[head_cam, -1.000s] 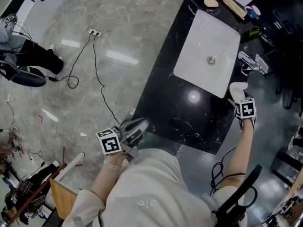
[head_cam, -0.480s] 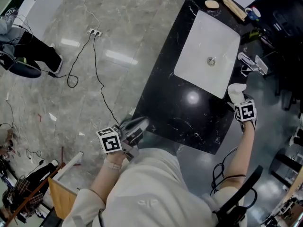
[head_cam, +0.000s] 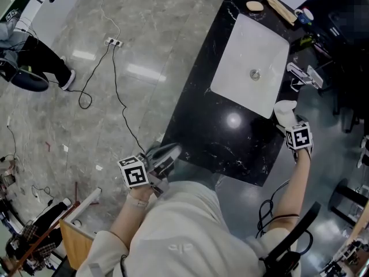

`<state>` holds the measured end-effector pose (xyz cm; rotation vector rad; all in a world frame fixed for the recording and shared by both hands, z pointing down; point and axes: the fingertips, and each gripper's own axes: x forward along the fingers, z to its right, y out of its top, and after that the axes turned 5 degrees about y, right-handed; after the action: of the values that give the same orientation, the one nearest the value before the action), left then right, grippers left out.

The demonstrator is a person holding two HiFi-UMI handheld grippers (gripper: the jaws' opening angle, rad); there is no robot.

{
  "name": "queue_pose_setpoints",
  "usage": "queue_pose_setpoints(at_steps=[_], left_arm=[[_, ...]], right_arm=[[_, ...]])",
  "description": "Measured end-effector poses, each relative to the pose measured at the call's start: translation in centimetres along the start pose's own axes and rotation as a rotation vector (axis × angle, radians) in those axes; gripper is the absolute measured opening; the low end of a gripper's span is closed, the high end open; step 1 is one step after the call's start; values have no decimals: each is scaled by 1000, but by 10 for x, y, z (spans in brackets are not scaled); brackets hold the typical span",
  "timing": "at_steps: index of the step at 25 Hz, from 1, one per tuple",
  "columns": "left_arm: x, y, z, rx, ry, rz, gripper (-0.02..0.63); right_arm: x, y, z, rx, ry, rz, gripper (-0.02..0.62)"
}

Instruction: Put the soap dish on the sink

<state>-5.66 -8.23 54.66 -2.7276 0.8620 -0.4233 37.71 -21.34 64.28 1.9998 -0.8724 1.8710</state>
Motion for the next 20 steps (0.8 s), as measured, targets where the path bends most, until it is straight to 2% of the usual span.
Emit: queue_pose_setpoints(at_steps=[6,13,20], left_arm=[[-5,1,3,9,-11,-3,11],[-16,9,14,27,-47,-21,11],[-31,19,33,55,-91,-46,11]], right_arm=[[-18,10,-1,15,-29,55,419],[-61,42,-20,15,-63,152,419],[-86,80,-79,38,8,267,417]])
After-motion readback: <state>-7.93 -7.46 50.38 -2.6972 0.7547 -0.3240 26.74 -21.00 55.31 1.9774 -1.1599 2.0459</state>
